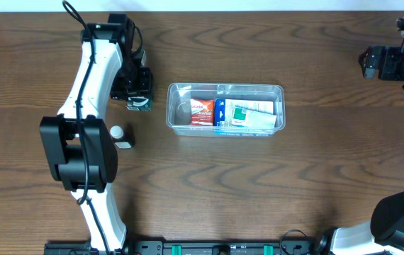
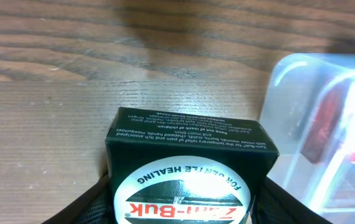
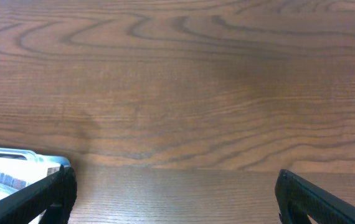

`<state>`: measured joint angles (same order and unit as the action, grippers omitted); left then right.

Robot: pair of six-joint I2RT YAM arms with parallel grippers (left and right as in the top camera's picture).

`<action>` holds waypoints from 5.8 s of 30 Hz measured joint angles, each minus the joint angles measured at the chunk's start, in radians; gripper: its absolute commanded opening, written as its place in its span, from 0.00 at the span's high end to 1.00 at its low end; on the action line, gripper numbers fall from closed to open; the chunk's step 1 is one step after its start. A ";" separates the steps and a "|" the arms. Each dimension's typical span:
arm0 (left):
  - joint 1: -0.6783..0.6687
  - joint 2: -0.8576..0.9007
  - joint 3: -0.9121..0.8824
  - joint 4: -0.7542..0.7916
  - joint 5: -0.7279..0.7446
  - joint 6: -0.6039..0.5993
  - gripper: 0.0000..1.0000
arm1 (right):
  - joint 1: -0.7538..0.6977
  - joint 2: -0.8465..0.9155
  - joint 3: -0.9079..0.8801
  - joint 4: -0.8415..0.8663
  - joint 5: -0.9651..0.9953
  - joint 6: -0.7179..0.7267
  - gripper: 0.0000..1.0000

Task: Pack container
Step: 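Carry the Zam-Buk box into the container with left gripper, then release the Zam-Buk box and move left gripper to the bottle, then grasp the dark bottle with white cap using left gripper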

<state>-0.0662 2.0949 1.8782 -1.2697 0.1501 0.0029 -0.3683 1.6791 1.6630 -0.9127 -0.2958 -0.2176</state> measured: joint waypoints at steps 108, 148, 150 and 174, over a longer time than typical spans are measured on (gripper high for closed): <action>-0.173 -0.430 -0.017 -0.248 -0.196 -0.147 0.02 | 0.000 0.000 0.000 0.000 0.000 0.000 0.01; 0.102 -0.430 -0.587 0.239 -0.051 -0.029 0.08 | 0.000 0.000 0.000 0.000 0.000 0.000 0.01; 0.102 -0.430 -0.597 0.248 -0.051 -0.031 0.12 | 0.000 0.000 0.000 0.000 0.000 0.000 0.01; 0.103 -0.430 -0.618 0.259 -0.057 -0.031 0.72 | 0.000 0.000 0.000 0.000 0.000 0.000 0.01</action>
<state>0.0368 1.6650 1.2602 -1.0103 0.0929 -0.0284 -0.3683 1.6791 1.6630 -0.9127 -0.2958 -0.2176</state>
